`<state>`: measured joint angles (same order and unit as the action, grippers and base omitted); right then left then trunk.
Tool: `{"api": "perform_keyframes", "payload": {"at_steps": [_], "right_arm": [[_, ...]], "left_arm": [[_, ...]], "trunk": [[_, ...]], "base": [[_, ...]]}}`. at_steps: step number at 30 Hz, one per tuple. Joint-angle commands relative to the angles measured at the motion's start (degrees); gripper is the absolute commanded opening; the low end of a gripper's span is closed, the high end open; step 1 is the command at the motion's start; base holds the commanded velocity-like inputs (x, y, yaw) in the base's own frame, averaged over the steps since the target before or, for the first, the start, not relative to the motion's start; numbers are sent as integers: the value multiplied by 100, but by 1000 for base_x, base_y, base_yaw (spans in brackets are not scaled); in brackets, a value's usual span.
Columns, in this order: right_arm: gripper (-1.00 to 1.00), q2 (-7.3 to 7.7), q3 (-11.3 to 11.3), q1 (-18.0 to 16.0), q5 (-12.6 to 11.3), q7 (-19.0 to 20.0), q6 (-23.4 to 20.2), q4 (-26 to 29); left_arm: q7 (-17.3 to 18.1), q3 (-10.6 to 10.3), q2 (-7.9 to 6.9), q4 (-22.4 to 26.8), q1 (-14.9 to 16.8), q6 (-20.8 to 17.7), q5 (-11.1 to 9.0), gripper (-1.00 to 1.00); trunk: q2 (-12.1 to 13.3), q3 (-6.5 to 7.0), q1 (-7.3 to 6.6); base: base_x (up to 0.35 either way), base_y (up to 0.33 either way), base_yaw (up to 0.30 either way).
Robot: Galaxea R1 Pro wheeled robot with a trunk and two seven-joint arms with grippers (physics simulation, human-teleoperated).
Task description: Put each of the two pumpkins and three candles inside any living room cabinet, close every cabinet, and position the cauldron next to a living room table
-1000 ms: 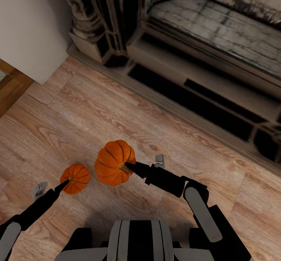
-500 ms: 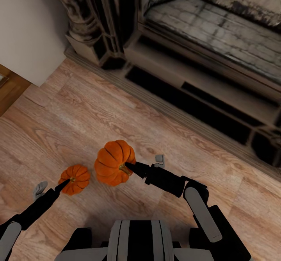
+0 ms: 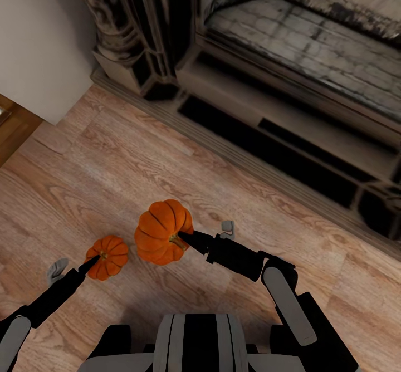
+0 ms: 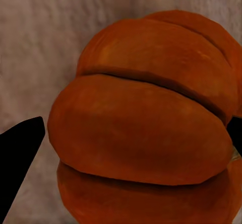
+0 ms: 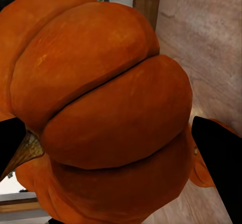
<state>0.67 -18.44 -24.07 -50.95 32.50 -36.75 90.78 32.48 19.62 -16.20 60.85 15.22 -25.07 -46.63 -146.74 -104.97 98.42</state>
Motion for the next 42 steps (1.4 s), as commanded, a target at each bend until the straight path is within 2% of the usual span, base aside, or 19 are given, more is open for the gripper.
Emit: {"api": "perform_keyframes", "payload": {"at_steps": [1,14,18,21,34,42], "right_arm": [[-100,3,-2,-3,-46,-7,-33,1],[-100,3,-5,-2,-45,-7,-26,1],[-100,-4,-10,-2,-40,-26,-22,1],[-100,-5,-11,-2,-38,-31,-18,1],[-100,-6,-7,-1,-38,-60,4,1],[-100,-6,-1,-1,-38,-313,9,-11]], "left_arm": [[-76,11,3,-12,-1,3,101,-100],[-84,9,2,-12,-1,-6,101,-100],[-84,9,2,-12,-1,-6,101,-100],[-83,12,2,-12,-1,-2,101,-100],[-84,13,-1,-12,-1,-8,101,-100],[-84,23,-15,-12,-1,-10,91,-100]], "trunk": [[-1,-3,1],[-1,-3,1],[5,86,-10],[5,86,-10],[22,374,-43],[33,551,-64]], "base": [[0,0,0],[0,0,0],[0,0,0],[0,0,0],[0,0,0],[0,0,0]]}}
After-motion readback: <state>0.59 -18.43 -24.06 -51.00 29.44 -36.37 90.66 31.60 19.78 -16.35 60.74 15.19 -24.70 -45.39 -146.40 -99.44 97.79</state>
